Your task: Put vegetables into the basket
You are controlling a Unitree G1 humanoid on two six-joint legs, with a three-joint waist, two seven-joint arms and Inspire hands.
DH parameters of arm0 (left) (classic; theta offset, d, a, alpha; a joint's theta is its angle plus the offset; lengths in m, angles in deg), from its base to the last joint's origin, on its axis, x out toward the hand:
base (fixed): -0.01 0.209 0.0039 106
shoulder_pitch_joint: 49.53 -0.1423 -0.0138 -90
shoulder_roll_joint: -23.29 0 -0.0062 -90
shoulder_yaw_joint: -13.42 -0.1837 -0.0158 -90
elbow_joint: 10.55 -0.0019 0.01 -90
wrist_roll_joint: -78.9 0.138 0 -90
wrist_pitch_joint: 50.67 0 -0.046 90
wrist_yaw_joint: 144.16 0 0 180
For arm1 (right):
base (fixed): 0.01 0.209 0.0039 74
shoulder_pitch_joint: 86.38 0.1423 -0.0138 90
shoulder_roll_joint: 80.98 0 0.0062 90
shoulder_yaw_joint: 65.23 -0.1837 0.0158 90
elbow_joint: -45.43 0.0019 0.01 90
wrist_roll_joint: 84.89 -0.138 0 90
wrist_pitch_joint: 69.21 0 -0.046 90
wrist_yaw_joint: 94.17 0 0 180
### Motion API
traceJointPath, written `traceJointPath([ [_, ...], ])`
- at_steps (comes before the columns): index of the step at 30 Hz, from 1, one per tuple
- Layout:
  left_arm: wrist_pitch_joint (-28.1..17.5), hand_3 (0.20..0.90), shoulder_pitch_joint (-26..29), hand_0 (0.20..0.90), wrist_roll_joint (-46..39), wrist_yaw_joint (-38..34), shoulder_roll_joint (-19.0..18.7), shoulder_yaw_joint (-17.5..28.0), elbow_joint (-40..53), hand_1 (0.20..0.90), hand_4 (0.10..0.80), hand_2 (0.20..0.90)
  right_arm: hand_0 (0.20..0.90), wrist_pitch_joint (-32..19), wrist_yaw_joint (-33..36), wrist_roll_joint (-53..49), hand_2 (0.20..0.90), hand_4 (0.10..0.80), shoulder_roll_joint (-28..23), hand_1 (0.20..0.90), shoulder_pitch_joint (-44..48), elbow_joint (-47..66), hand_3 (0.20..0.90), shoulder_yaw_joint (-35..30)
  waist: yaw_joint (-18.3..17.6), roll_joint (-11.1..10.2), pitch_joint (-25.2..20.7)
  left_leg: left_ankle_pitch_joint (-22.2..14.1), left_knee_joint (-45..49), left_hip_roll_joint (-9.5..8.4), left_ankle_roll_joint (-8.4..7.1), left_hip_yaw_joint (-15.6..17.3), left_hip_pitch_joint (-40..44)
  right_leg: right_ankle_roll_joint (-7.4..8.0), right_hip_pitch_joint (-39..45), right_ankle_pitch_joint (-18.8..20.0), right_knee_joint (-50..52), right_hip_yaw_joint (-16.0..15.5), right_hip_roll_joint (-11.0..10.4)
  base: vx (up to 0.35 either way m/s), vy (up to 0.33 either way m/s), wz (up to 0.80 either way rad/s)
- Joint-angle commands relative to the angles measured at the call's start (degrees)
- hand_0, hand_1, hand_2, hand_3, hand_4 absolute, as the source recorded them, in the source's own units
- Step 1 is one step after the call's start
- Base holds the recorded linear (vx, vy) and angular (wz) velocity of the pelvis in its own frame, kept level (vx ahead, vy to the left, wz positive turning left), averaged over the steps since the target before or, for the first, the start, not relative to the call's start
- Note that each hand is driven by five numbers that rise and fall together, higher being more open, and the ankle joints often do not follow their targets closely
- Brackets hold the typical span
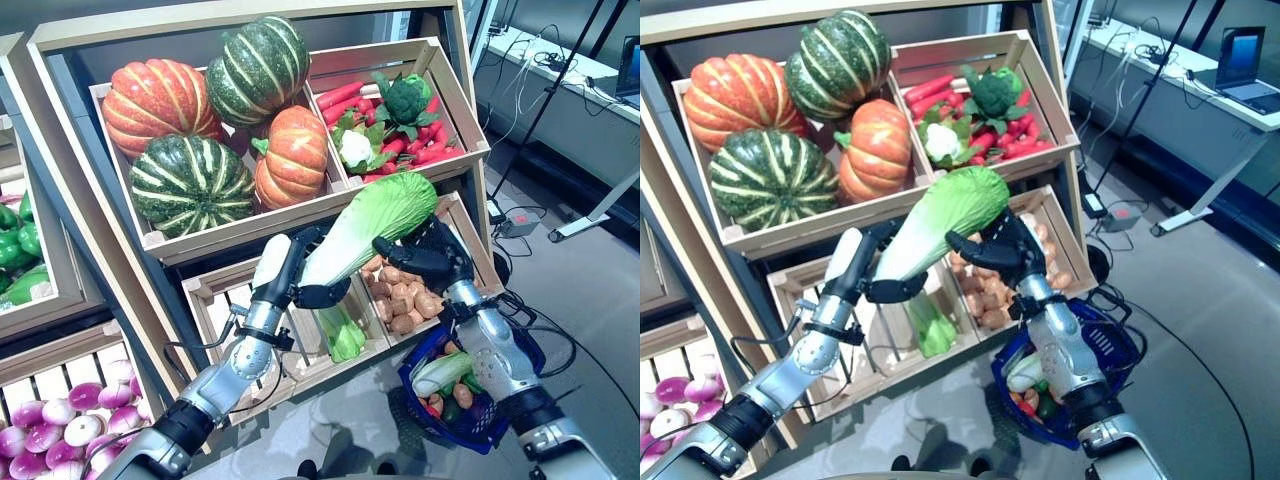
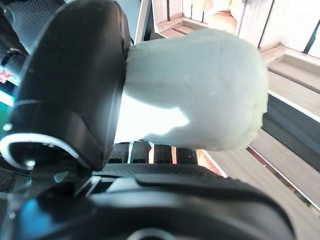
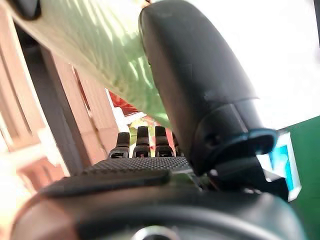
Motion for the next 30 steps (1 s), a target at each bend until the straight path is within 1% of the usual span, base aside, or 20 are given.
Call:
traceJointPath([
  [1,-14.0,0.300,8.7,0.300,7.0,4.3,4.1,-12.8,9.1,0.300,0.400,0.300,0.900,-5.8,6.3,-10.8,0.900,0.800,3.7,0.900,15.3,-2.0,0.900,-3.3,1.2,-0.9,-2.8,-2.1,0.1,-1.91,0.90,-1.5,-0.5,-1.34,-0.4,3.5,0.1,1.3,-1.0,0.000,0.000,0.00],
  [2,-14.1,0.300,8.6,0.300,6.9,4.4,4.2,-12.7,9.0,0.300,0.400,0.300,0.900,-5.8,6.3,-12.3,0.900,0.800,4.1,0.900,15.2,-2.2,0.900,-3.5,1.3,-0.9,-2.8,-2.1,0.1,-1.92,0.90,-1.5,-0.5,-1.35,-0.4,3.5,0.1,1.2,-1.0,0.000,0.000,0.00],
  [3,-14.0,0.300,8.7,0.300,6.7,4.6,4.3,-12.7,9.2,0.300,0.400,0.300,0.900,-5.8,5.9,-16.5,0.900,0.800,5.2,0.900,15.0,-2.8,0.900,-3.9,1.4,-0.7,-2.8,-2.1,0.1,-1.92,0.90,-1.5,-0.4,-1.37,-0.3,3.5,0.1,1.2,-1.1,0.000,0.000,0.00],
  [4,-13.9,0.300,8.8,0.300,6.5,4.7,4.4,-12.9,9.2,0.300,0.400,0.300,0.900,-5.9,4.0,-22.6,0.900,0.800,6.7,0.900,14.9,-3.7,0.900,-4.4,1.5,-0.6,-2.8,-2.0,0.1,-1.92,0.90,-1.6,-0.4,-1.38,-0.2,3.4,0.1,1.0,-1.1,0.000,0.000,0.00],
  [5,-14.0,0.300,8.8,0.300,6.1,4.6,4.5,-13.1,9.0,0.300,0.400,0.300,0.900,-4.9,1.1,-32.6,0.900,0.800,8.5,0.900,14.7,-3.6,0.900,-5.1,1.6,-0.4,-2.8,-2.0,0.1,-1.93,0.89,-1.6,-0.4,-1.38,-0.2,3.5,0.1,0.9,-1.1,0.000,0.000,0.00],
  [6,-14.1,0.300,8.7,0.300,5.9,4.8,4.6,-13.2,9.0,0.300,0.400,0.300,0.900,-3.8,-0.9,-39.7,0.900,0.800,10.2,0.900,14.4,-3.4,0.900,-5.7,1.8,-0.3,-2.8,-2.0,0.1,-1.90,0.88,-1.6,-0.3,-1.40,-0.1,3.5,0.1,0.8,-1.2,0.000,0.000,0.00],
  [7,-14.3,0.300,8.6,0.300,6.0,4.7,4.8,-13.3,8.7,0.300,0.400,0.300,0.900,-2.6,-4.1,-46.3,0.900,0.800,11.7,0.900,14.1,-3.6,0.900,-6.4,1.9,-0.2,-2.9,-2.0,0.1,-1.88,0.89,-1.6,-0.3,-1.40,0.0,3.4,0.1,0.7,-1.2,0.000,0.000,0.00],
  [8,-14.6,0.300,8.6,0.300,6.1,4.6,5.0,-13.5,8.5,0.300,0.400,0.300,0.900,-2.1,-6.2,-50.3,0.900,0.800,13.3,0.900,14.0,-3.8,0.900,-6.7,2.1,-0.1,-3.0,-2.0,0.1,-1.83,0.90,-1.6,-0.3,-1.39,0.0,3.3,0.1,0.4,-1.3,0.000,0.000,0.00],
  [9,-14.7,0.300,8.6,0.300,6.1,4.5,5.0,-13.6,8.5,0.300,0.400,0.300,0.900,-2.2,-6.2,-50.4,0.900,0.800,13.5,0.900,14.0,-3.8,0.900,-6.6,2.2,-0.1,-3.0,-2.0,0.1,-1.84,0.90,-1.7,-0.3,-1.39,0.0,3.3,0.1,0.4,-1.3,0.000,0.000,0.00],
  [10,-14.7,0.300,8.5,0.300,6.2,4.1,5.0,-14.2,8.5,0.300,0.400,0.300,0.900,-3.9,-4.4,-48.5,0.900,0.800,14.3,0.900,14.4,-3.7,0.900,-6.1,2.4,0.0,-3.2,-2.0,0.1,-1.87,0.95,-1.8,-0.3,-1.40,0.1,3.3,0.1,0.2,-1.4,0.000,0.000,0.00],
  [12,-14.2,0.300,8.8,0.300,5.8,3.7,4.9,-14.9,8.7,0.300,0.400,0.300,0.900,-4.9,-3.0,-47.0,0.900,0.800,14.7,0.900,15.6,-4.3,0.900,-5.2,2.6,0.0,-3.5,-1.8,0.1,-1.87,0.88,-1.8,-0.5,-1.43,0.0,3.3,0.1,0.2,-1.4,0.000,0.000,0.00],
  [14,-14.2,0.300,9.1,0.300,5.3,3.8,4.8,-15.2,8.5,0.300,0.400,0.300,0.900,-4.6,-2.4,-46.0,0.900,0.800,14.3,0.900,16.3,-5.0,0.900,-5.1,2.7,-0.1,-3.6,-1.7,0.1,-1.92,0.83,-1.9,-0.6,-1.42,-0.1,3.4,0.1,0.2,-1.4,-0.001,0.004,0.02],
  [17,-14.5,0.300,9.5,0.300,5.1,3.8,4.8,-15.5,8.1,0.300,0.400,0.300,0.900,-2.1,-2.7,-46.3,0.900,0.800,13.7,0.900,17.3,-6.2,0.900,-5.1,2.8,-0.2,-3.7,-1.7,0.1,-2.05,0.84,-2.1,-0.7,-1.46,-0.1,3.3,0.1,0.2,-1.4,0.000,0.008,0.06],
  [18,-14.6,0.300,9.4,0.300,5.0,3.8,4.8,-15.5,8.0,0.300,0.400,0.300,0.900,1.9,-4.3,-48.1,0.900,0.800,13.5,0.900,17.7,-6.8,0.900,-5.0,2.9,-0.2,-3.8,-1.7,0.1,-2.11,0.84,-2.3,-0.6,-1.47,-0.1,3.3,0.1,0.1,-1.4,0.003,0.010,0.05],
  [21,-15.2,0.300,9.4,0.300,4.3,4.2,4.8,-15.6,7.3,0.300,0.400,0.300,0.900,6.1,-7.1,-51.4,0.900,0.800,13.4,0.900,17.9,-7.4,0.900,-4.2,3.1,-0.3,-4.1,-1.7,0.1,-2.20,0.87,-2.5,-0.7,-1.44,0.0,3.2,0.1,-0.1,-1.4,0.000,0.000,0.00],
  [23,-15.4,0.300,9.3,0.300,3.8,4.8,4.8,-15.7,6.9,0.300,0.400,0.300,0.900,7.8,-9.3,-54.5,0.900,0.800,13.5,0.900,17.6,-7.2,0.900,-4.0,3.1,-0.4,-4.1,-1.7,0.1,-2.23,0.88,-2.5,-0.7,-1.41,-0.1,3.3,0.1,-0.2,-1.5,0.003,0.001,0.02],
  [28,-15.8,0.300,9.1,0.300,3.6,5.9,4.5,-16.0,6.9,0.300,0.400,0.300,0.900,6.4,-11.4,-52.6,0.900,0.800,13.3,0.900,17.3,-6.4,0.900,-3.9,3.2,-0.5,-4.1,-1.6,0.1,-2.30,0.90,-2.7,-1.0,-1.29,-0.4,3.4,0.1,-0.2,-1.5,0.003,0.002,0.04],
  [30,-15.3,0.300,9.5,0.300,3.2,5.9,4.3,-16.4,7.2,0.300,0.400,0.300,0.900,4.1,-11.4,-48.9,0.900,0.800,12.9,0.900,18.1,-6.4,0.900,-3.5,3.2,-0.6,-4.1,-1.6,0.1,-2.39,0.94,-2.9,-1.1,-1.28,-0.5,3.5,0.1,-0.2,-1.4,0.000,0.000,0.00],
])
